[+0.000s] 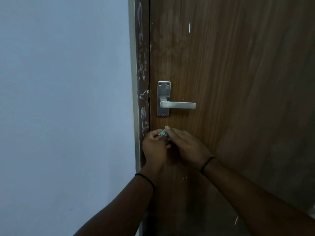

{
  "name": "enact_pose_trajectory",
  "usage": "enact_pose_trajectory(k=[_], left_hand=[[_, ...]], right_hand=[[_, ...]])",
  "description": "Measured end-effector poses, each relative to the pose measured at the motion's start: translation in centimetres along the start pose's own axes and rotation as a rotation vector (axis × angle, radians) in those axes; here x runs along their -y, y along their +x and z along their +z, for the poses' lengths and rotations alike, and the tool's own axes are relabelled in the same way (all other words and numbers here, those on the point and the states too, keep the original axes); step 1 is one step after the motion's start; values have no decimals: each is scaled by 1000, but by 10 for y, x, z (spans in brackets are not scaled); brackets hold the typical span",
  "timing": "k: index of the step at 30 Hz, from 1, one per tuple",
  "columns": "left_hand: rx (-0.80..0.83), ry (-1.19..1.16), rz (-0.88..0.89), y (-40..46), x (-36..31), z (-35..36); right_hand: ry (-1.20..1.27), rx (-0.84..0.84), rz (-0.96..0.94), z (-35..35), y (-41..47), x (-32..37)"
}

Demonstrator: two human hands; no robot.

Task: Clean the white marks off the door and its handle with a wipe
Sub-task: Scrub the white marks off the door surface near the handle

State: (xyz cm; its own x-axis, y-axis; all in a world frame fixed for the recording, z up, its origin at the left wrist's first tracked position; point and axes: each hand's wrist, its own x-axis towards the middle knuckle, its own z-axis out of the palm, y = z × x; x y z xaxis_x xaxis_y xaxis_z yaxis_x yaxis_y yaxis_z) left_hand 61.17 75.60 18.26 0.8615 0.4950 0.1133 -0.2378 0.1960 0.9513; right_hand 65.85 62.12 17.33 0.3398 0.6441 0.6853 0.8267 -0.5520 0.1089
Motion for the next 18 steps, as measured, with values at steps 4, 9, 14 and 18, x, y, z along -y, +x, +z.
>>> enact_pose_trajectory(k=[4, 9, 14, 18], left_hand=[[89, -66, -92, -6, -22, -12], [206, -14, -160, -16, -14, -40], [172, -58, -165, -21, 0, -56], [187, -26, -130, -22, 10, -65]], right_hand=[[43, -16, 46, -12, 17, 16], [43, 10, 30, -13, 31, 36], [215, 79, 232, 6, 34, 54], [201, 96, 269, 14, 36, 58]])
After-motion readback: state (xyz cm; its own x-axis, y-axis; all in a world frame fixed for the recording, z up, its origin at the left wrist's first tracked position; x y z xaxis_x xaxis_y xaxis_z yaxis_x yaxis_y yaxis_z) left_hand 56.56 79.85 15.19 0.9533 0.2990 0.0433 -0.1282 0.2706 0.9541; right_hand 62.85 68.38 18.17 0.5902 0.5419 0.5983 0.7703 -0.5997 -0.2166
